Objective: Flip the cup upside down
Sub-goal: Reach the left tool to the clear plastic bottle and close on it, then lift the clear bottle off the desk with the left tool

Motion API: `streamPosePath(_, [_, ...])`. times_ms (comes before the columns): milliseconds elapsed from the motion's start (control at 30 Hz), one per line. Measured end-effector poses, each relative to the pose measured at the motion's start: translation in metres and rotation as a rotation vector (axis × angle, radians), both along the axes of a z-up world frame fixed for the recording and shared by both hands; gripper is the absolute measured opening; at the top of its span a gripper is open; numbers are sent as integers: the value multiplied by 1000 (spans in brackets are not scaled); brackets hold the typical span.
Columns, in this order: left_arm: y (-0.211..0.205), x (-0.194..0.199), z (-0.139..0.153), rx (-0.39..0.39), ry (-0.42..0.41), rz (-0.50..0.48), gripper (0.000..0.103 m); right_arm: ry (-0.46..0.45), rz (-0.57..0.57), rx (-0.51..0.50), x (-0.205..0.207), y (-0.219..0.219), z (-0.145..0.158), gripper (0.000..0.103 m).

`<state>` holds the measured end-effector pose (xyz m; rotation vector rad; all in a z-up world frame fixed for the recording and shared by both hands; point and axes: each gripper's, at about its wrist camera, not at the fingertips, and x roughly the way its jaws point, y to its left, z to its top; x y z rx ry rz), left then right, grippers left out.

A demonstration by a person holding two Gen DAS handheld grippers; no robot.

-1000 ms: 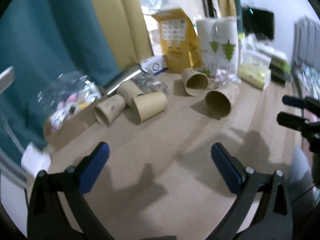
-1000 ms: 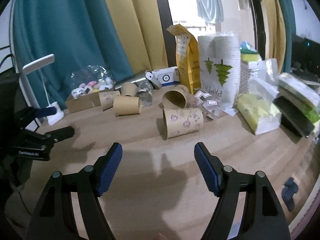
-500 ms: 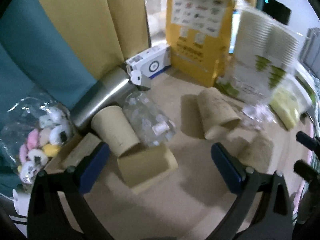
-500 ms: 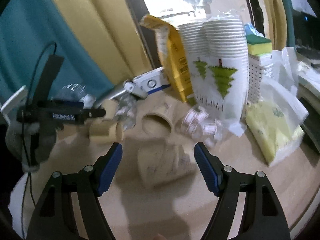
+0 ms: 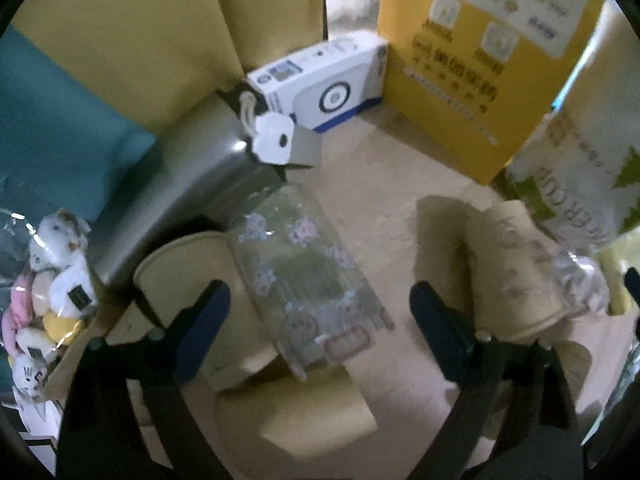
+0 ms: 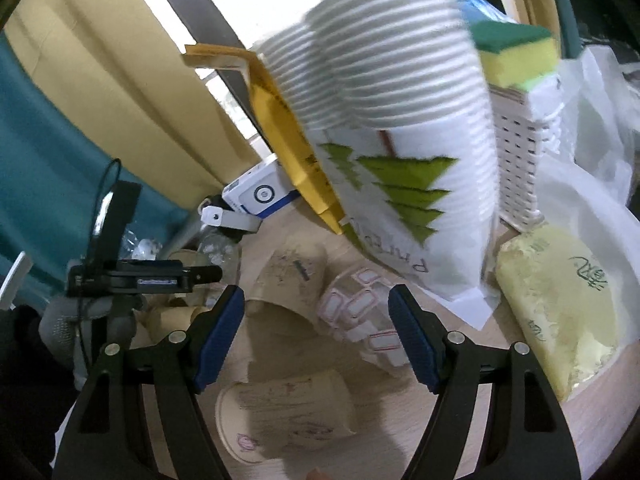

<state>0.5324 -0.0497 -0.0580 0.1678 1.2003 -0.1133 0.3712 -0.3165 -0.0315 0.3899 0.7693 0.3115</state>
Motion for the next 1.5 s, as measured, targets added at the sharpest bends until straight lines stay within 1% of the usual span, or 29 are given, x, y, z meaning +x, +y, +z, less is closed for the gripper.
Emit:
streamPosePath(100, [-9,5,-12,30,33,-2,91,-1,0,2,-2,-5,-3,77])
streamPosePath(200, [-17,7,-20,58,33,-7,91,-10,5,-6,-4,-6,-4,77])
streamPosePath(267, [-21,10,-24,76,30,-9,78,-11,10,-11,-6,-7,-5,77])
streamPosePath(333, [-21,11,-24,66,25,-4,73,-14,15,-14,-9,-7,-6,77])
streamPosePath(467, [-21,5,-15,44,-1,-8,63,-32,16,-26,-17,-4,-3,77])
streamPosePath(600, [-15,-14,7,16,-41,-7,62,-59,20,-39,-32,2,8,77])
streamPosePath(667, [-11,-31,23,-1,-83,-2,62,-78,25,-49,-42,7,15,77])
streamPosePath(733, [-9,-54,39,-31,-123,-9,62,-96,30,-55,-54,13,22,77])
streamPosePath(833, [-14,-99,58,-88,-193,-35,62,-117,40,-56,-74,22,29,77])
streamPosePath(867, [-14,-117,67,-127,-223,-50,62,-124,42,-56,-81,23,32,77])
streamPosePath(900, [-14,-131,73,-148,-247,-62,62,-130,46,-57,-89,26,35,77])
streamPosePath(967, [-16,-165,83,-170,-310,-93,62,-146,54,-61,-107,32,38,77])
streamPosePath(1033, [-19,-210,99,-175,-373,-122,62,-159,67,-57,-125,37,42,77])
streamPosePath(1100, [-25,-257,106,-178,-436,-160,62,-162,76,-49,-143,39,43,77])
streamPosePath(1167, [-28,-289,101,-184,-470,-167,62,-157,93,-22,-164,37,45,77])
streamPosePath(1233, [-26,-326,96,-193,-502,-146,62,-152,110,2,-185,38,47,77])
streamPosePath(1400, [-19,-416,69,-267,-575,-57,62,-138,175,37,-232,46,45,77])
streamPosePath(1500, [-20,-460,54,-322,-620,-70,63,-119,243,85,-256,54,43,77])
